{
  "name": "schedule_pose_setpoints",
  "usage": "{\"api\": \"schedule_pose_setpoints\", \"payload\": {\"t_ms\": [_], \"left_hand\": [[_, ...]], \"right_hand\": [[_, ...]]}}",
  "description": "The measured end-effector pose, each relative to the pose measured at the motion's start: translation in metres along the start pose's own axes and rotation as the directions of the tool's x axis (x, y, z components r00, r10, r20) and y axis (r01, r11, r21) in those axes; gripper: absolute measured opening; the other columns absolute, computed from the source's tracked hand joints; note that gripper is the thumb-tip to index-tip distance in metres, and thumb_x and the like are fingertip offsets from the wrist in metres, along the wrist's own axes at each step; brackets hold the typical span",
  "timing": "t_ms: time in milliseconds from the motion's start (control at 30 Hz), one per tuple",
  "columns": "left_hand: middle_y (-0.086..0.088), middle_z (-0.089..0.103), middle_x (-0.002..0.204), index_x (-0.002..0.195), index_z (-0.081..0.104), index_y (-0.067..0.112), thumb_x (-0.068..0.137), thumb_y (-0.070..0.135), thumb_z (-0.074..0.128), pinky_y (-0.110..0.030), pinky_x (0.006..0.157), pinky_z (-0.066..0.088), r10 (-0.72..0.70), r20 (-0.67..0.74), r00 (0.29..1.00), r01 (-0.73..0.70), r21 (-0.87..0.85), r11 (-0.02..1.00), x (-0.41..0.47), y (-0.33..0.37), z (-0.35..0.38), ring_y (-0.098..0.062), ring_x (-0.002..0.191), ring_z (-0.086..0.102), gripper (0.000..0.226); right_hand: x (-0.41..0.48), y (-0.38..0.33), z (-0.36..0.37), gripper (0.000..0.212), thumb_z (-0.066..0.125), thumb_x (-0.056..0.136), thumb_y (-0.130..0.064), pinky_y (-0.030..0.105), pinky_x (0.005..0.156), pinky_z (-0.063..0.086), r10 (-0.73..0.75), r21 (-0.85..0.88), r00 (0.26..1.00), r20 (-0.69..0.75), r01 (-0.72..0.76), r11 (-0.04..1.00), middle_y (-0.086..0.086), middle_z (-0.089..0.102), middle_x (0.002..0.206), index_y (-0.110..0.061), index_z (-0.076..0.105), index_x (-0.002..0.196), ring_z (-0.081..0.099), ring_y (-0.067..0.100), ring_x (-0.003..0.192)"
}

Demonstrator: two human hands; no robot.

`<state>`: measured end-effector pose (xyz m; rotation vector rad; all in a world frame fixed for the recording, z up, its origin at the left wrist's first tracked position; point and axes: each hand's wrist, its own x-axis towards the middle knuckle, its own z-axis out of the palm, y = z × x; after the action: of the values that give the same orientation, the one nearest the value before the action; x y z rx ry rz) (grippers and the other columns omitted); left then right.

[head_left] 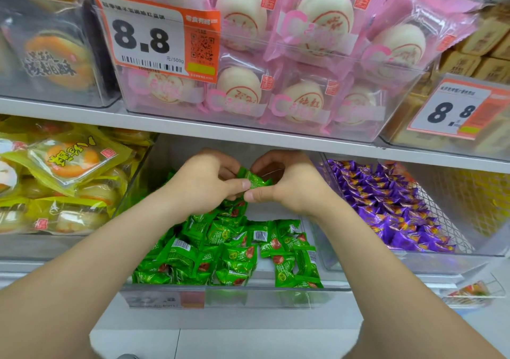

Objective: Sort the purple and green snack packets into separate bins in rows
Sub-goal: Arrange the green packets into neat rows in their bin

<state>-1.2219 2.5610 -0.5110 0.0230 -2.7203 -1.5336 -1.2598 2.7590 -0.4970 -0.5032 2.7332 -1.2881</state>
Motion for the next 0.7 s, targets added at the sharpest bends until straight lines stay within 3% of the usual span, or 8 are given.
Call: {"api": "schedule_pose_setpoints", "payload": {"t_ms": [100, 167, 267, 367, 400, 467, 533, 700], "left_hand": [[-0.002, 0.079, 0.084, 0.102, 0.065, 0.016, 0.09, 0.02, 0.083, -0.063, 0.086, 0.061, -0.053, -0.046, 0.998, 0.043, -0.194, 0.98, 0.0, -0.001, 0.001, -0.025, 0.082, 0.079, 0.022], [0.002, 0.079, 0.08, 0.105, 0.068, 0.014, 0.092, 0.019, 0.081, -0.061, 0.088, 0.061, -0.033, -0.027, 0.999, 0.026, -0.227, 0.974, 0.0, 0.001, -0.001, -0.03, 0.087, 0.078, 0.019], [0.004, 0.079, 0.082, 0.105, 0.071, 0.02, 0.091, 0.03, 0.081, -0.054, 0.082, 0.063, -0.004, -0.021, 1.0, 0.001, -0.122, 0.993, 0.001, 0.0, -0.005, -0.022, 0.076, 0.074, 0.019], [0.004, 0.077, 0.083, 0.1, 0.073, 0.022, 0.093, 0.034, 0.078, -0.052, 0.074, 0.063, 0.096, -0.038, 0.995, -0.095, 0.025, 0.995, 0.003, -0.004, -0.006, -0.013, 0.073, 0.07, 0.015], [0.007, 0.076, 0.084, 0.101, 0.072, 0.023, 0.093, 0.036, 0.077, -0.047, 0.075, 0.063, 0.153, -0.055, 0.987, -0.145, 0.129, 0.981, 0.003, -0.005, -0.006, -0.012, 0.077, 0.07, 0.016], [0.011, 0.073, 0.092, 0.11, 0.07, 0.025, 0.093, 0.035, 0.076, -0.042, 0.084, 0.059, 0.278, -0.065, 0.958, -0.239, 0.354, 0.904, 0.004, -0.009, -0.003, -0.015, 0.089, 0.069, 0.02], [0.007, 0.071, 0.102, 0.119, 0.068, 0.027, 0.094, 0.036, 0.072, -0.042, 0.092, 0.055, 0.319, 0.005, 0.948, -0.278, 0.504, 0.818, 0.004, -0.012, -0.002, -0.022, 0.102, 0.065, 0.027], [0.002, 0.067, 0.119, 0.123, 0.068, 0.032, 0.095, 0.046, 0.064, -0.044, 0.099, 0.05, 0.2, 0.208, 0.957, -0.288, 0.705, 0.648, -0.001, -0.014, -0.001, -0.026, 0.117, 0.057, 0.032]], "right_hand": [[-0.002, 0.0, -0.006, 0.04, 0.096, 0.072, -0.02, 0.026, 0.084, 0.062, 0.06, 0.159, 0.998, 0.03, -0.064, 0.985, 0.001, 0.079, 0.097, -0.019, 0.077, 0.107, 0.074, 0.012, 0.092], [-0.005, 0.001, -0.009, 0.031, 0.088, 0.082, -0.009, 0.033, 0.082, 0.065, 0.099, 0.341, 0.99, 0.101, -0.128, 0.931, 0.014, 0.079, 0.1, -0.008, 0.075, 0.111, 0.076, 0.022, 0.087], [-0.006, 0.001, -0.011, 0.031, 0.08, 0.089, -0.006, 0.027, 0.073, 0.064, 0.119, 0.469, 0.969, 0.215, -0.209, 0.858, 0.02, 0.078, 0.105, 0.003, 0.071, 0.117, 0.075, 0.024, 0.083], [-0.003, 0.003, -0.01, 0.028, 0.08, 0.09, -0.007, 0.026, 0.071, 0.064, 0.163, 0.484, 0.966, 0.201, -0.243, 0.84, 0.019, 0.078, 0.103, 0.001, 0.072, 0.115, 0.077, 0.028, 0.085], [0.0, 0.006, -0.008, 0.025, 0.081, 0.09, -0.009, 0.025, 0.068, 0.063, 0.192, 0.407, 0.971, 0.141, -0.233, 0.883, 0.017, 0.079, 0.099, -0.002, 0.074, 0.112, 0.077, 0.025, 0.082], [0.011, 0.018, -0.003, 0.022, 0.084, 0.087, -0.015, 0.026, 0.07, 0.061, 0.203, 0.004, 0.976, -0.075, -0.204, 0.979, 0.008, 0.08, 0.095, -0.012, 0.079, 0.108, 0.074, 0.019, 0.08], [0.021, 0.027, 0.004, 0.024, 0.081, 0.085, -0.018, 0.031, 0.087, 0.06, 0.139, -0.411, 0.968, -0.209, -0.216, 0.886, 0.005, 0.079, 0.103, -0.02, 0.079, 0.109, 0.073, 0.024, 0.097], [0.04, 0.036, 0.031, 0.037, 0.066, 0.09, -0.002, 0.039, 0.096, 0.056, 0.227, -0.532, 0.959, -0.17, -0.284, 0.798, 0.017, 0.066, 0.124, -0.018, 0.071, 0.123, 0.061, 0.039, 0.12]]}}
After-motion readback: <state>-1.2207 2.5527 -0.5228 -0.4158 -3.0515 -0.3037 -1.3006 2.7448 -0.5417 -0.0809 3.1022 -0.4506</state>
